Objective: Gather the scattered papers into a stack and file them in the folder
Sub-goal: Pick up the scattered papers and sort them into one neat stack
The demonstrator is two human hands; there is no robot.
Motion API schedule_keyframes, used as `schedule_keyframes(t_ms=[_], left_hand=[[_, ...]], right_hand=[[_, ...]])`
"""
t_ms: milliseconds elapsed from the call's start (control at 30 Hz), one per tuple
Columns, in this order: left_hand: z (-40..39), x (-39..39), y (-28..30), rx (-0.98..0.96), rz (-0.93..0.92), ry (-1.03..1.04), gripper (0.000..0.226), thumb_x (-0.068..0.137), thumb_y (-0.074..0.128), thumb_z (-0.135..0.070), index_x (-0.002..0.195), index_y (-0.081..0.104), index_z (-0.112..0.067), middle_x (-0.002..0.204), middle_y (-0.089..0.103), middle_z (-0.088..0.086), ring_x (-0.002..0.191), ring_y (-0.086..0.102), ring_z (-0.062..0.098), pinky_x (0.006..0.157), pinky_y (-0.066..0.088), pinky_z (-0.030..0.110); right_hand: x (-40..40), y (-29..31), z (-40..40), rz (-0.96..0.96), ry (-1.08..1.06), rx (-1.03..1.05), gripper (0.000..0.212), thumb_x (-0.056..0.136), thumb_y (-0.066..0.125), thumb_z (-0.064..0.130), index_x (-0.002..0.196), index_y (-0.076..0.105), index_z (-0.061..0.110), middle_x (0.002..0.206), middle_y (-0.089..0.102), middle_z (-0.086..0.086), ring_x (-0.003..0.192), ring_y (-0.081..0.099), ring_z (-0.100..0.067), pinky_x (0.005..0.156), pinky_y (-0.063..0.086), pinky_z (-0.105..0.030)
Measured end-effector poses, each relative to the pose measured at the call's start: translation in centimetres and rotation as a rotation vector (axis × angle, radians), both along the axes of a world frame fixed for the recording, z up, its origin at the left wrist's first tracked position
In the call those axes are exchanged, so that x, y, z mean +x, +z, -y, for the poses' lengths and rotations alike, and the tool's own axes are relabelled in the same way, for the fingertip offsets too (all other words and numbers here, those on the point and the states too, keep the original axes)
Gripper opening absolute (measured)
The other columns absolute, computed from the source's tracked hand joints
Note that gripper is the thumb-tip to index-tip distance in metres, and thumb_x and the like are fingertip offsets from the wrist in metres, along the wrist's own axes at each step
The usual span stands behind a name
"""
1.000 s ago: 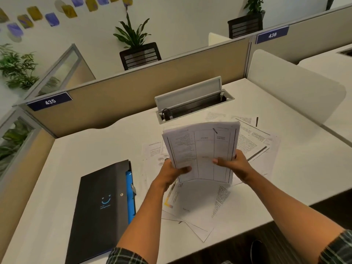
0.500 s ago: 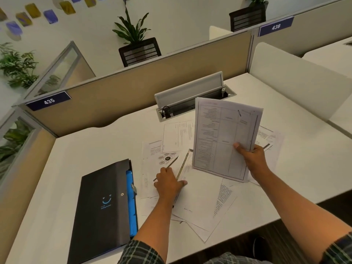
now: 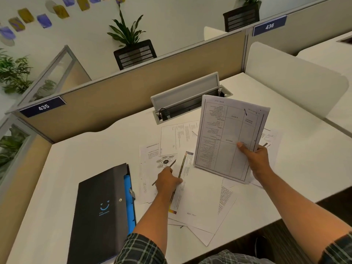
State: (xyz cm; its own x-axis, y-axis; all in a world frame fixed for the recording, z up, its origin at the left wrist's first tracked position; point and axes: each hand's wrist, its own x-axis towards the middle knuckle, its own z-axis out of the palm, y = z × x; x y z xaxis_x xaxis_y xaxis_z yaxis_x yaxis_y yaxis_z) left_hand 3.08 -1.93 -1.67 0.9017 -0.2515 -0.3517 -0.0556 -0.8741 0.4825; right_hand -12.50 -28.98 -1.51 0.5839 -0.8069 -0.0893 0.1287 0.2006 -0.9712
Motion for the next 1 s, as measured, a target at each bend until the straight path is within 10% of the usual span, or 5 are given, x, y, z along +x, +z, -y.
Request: schedule_keyframes(t_ms=[300,500,633,867,1000], left_hand=[[-2.9,4.7,4.1,-0.739,0.021,0.33,0.005,0.089,0.072,-0.017,0.092,0.072,-0.014,0.082,0.072,0.001,0.077,0.067,0.02,0.055,0.051,0.02],[-3.7,7.2,6.7,-1.16,-0.226,0.449,0.023,0.09,0.073,-0.019,0.111,0.073,-0.013,0.108,0.076,0.008,0.096,0.073,0.027,0.083,0.059,0.044],[-1.7,6.2,7.6,-1.211,-0.267,0.258,0.024,0.087,0.075,-0.016,0.11,0.074,-0.01,0.114,0.074,0.012,0.104,0.07,0.031,0.09,0.057,0.046],[2.1,3.1,7.1,-1.014,-0.208,0.227,0.037,0.075,0.086,-0.022,0.092,0.06,-0.005,0.101,0.072,0.025,0.094,0.071,0.043,0.082,0.059,0.06],[2.3,2.3,6.5,-1.094,-0.218,0.412,0.049,0.074,0.087,-0.012,0.109,0.052,-0.012,0.109,0.072,0.018,0.101,0.071,0.039,0.088,0.057,0.059]], right_hand=[[-0.1,-0.2,1.3,-0.04,-0.125,-0.043,0.033,0.09,0.079,0.024,0.12,0.071,0.015,0.1,0.073,0.013,0.095,0.071,-0.006,0.09,0.056,-0.031],[0.6,0.6,0.7,-0.063,-0.136,-0.098,0.034,0.091,0.078,0.026,0.123,0.069,0.018,0.098,0.07,0.02,0.093,0.067,0.003,0.082,0.055,-0.021],[1.9,2.0,-0.5,-0.062,-0.017,-0.063,0.017,0.086,0.082,0.029,0.098,0.072,0.024,0.09,0.075,0.011,0.077,0.074,-0.005,0.06,0.058,-0.016],[4.4,3.8,-3.6,-0.021,0.343,-0.091,0.012,0.081,0.079,0.005,0.085,0.081,0.017,0.084,0.08,-0.004,0.074,0.078,-0.021,0.064,0.063,-0.035],[5.0,4.4,-4.8,0.057,0.447,0.012,0.027,0.085,0.068,0.047,0.093,0.082,0.026,0.093,0.079,-0.008,0.081,0.076,-0.026,0.068,0.061,-0.04]])
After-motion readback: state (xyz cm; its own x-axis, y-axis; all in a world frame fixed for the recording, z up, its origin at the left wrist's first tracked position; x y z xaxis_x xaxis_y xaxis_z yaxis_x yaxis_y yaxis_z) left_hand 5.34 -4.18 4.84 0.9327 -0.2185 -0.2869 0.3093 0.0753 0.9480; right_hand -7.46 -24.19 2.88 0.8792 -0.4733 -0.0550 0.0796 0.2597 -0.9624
